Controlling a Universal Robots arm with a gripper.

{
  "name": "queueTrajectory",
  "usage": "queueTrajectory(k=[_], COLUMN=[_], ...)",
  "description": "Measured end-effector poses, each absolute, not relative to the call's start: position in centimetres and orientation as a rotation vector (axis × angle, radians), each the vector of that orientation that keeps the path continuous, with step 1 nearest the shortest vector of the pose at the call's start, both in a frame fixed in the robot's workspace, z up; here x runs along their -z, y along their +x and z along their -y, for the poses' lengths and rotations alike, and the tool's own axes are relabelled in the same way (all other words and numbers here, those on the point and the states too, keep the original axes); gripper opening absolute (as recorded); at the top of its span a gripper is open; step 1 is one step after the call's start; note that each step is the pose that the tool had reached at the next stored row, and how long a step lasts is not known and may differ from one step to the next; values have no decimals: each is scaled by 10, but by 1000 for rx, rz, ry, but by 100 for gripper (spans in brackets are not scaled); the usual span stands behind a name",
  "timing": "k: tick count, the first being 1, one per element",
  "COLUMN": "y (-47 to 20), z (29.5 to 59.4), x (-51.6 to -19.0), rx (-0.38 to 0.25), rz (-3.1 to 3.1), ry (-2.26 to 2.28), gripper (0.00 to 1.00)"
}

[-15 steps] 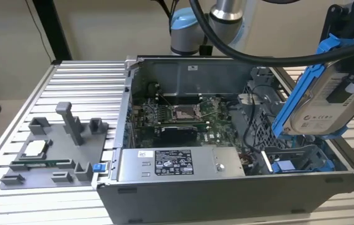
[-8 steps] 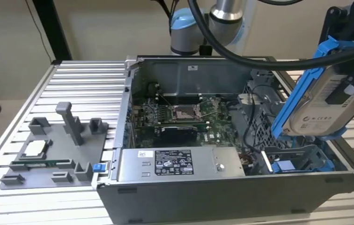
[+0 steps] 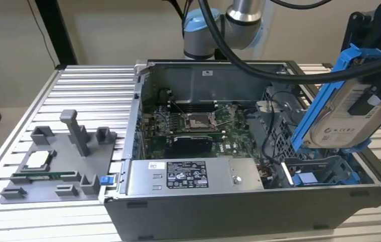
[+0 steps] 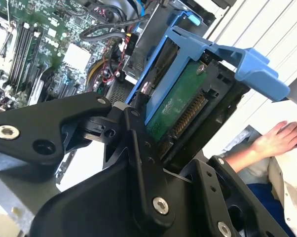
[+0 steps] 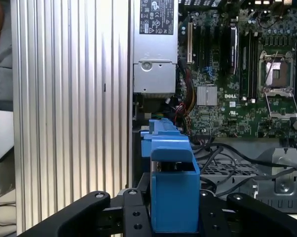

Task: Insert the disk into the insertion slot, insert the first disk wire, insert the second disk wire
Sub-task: 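Insert the disk into the insertion slot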

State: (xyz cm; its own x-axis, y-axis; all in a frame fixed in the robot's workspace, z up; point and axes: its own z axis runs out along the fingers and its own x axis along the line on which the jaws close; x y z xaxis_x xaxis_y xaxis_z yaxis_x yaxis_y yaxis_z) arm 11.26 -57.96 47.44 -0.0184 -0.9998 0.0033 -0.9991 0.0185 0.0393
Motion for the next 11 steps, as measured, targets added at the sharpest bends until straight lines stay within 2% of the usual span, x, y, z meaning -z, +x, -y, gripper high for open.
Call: queueTrajectory(k=[11], y=[113], z=[580], x=[-472], rx=[40], rz=[2220], ry=[2180], gripper=[0])
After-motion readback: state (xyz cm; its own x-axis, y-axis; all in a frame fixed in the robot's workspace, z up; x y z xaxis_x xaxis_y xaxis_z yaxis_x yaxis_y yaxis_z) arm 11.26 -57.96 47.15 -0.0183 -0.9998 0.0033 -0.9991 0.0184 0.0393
